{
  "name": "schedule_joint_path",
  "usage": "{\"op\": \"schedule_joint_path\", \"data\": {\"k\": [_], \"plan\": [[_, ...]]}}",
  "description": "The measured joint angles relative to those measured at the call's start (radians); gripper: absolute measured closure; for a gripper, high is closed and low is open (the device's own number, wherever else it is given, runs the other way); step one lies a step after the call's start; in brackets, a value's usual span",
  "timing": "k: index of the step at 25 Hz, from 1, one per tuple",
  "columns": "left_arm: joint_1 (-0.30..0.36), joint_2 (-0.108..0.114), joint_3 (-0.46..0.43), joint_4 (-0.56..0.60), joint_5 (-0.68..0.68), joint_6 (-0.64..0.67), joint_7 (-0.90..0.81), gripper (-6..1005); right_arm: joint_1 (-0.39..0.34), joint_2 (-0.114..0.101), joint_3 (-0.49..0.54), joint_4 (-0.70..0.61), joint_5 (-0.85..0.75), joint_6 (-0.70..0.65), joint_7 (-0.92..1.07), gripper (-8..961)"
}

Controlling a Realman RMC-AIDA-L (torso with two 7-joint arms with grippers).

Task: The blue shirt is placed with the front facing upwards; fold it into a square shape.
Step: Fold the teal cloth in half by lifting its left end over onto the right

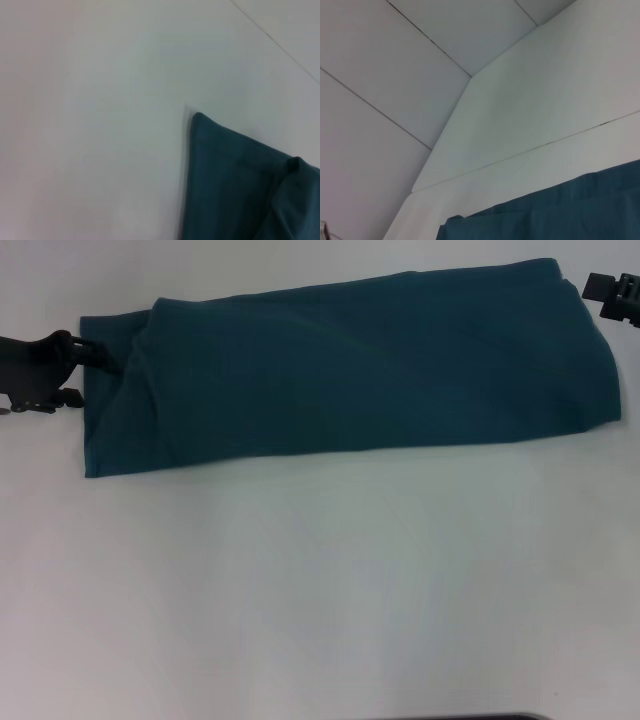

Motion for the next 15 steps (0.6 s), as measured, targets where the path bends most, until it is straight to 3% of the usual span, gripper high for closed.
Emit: {"op": "schedule_joint_path", "data": {"k": [15], "plan": [[-0.008, -0.003, 0.0, 0.009, 0.004, 0.005, 0.002, 296, 0.004, -0.003, 0.003, 0.0, 0.0, 0.005, 0.0, 77]]}}
